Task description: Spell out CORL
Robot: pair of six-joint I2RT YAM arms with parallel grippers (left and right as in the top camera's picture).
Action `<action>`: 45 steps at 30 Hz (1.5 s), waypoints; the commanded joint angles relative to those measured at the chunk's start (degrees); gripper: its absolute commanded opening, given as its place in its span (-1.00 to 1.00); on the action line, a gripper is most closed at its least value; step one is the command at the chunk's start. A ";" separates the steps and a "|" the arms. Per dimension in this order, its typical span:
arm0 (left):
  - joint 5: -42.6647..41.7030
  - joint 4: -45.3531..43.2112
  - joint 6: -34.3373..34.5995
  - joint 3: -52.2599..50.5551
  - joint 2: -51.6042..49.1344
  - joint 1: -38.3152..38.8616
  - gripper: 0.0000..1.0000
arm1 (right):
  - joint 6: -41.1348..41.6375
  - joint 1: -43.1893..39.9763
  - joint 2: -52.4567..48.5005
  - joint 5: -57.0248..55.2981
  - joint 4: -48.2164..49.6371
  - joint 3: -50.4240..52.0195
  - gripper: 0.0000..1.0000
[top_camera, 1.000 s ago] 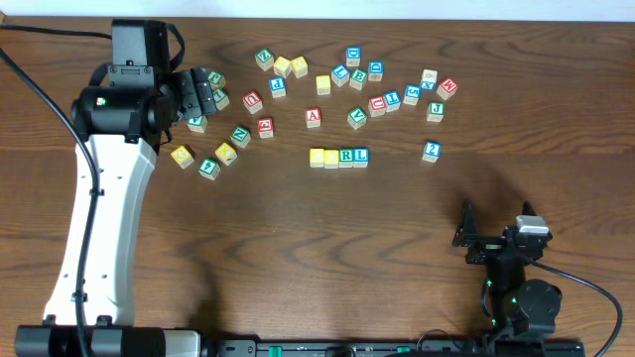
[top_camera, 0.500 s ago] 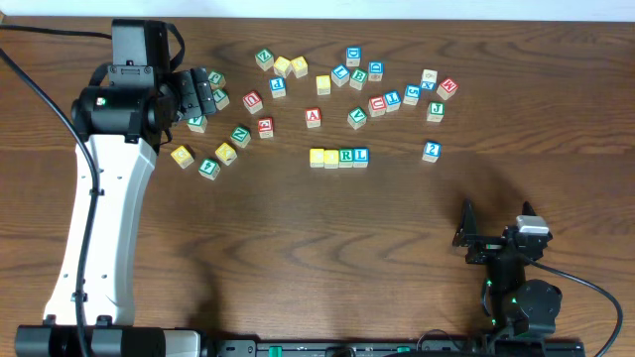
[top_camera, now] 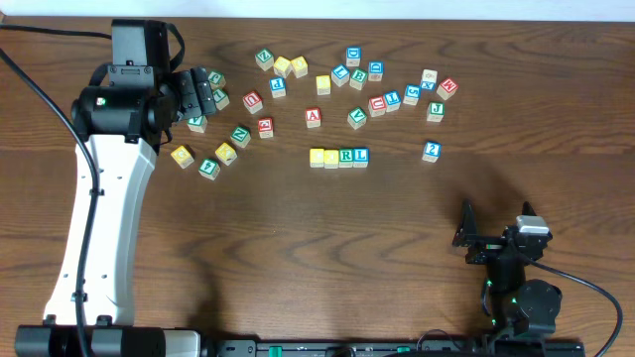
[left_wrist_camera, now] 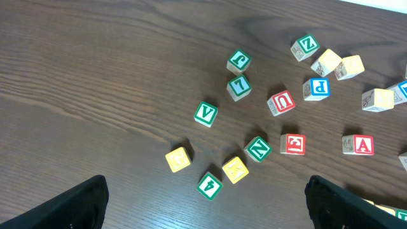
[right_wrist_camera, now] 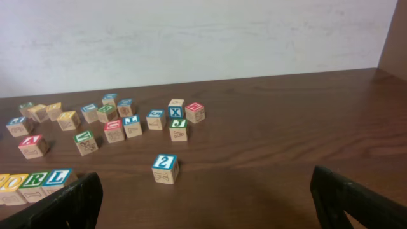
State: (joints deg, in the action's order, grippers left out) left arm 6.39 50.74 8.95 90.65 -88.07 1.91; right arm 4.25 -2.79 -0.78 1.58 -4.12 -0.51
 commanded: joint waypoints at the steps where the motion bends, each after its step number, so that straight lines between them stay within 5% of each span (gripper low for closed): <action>1: 0.74 -0.04 -1.03 -0.61 0.96 -0.50 0.95 | -0.48 -0.17 0.48 0.26 -0.11 0.20 0.99; 8: 0.68 -13.73 -1.03 -9.84 9.70 -1.81 0.95 | -0.50 -0.17 0.48 0.28 -0.09 0.20 0.98; 26: 0.09 -45.64 -1.29 -61.33 57.07 -6.73 0.95 | -0.50 -0.17 0.48 0.26 -0.09 0.20 0.98; 37: 0.09 -52.13 -1.25 -84.43 80.83 -6.73 0.95 | -0.50 -0.17 0.48 0.28 -0.09 0.20 0.99; 45: 0.04 -51.49 -1.20 -90.47 87.60 -6.71 0.95 | -0.50 -0.17 0.48 0.26 -0.11 0.20 0.98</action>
State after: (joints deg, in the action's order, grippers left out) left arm 6.35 -0.97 8.71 1.74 -2.72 -4.49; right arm 4.25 -2.79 -0.69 1.61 -4.10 -0.51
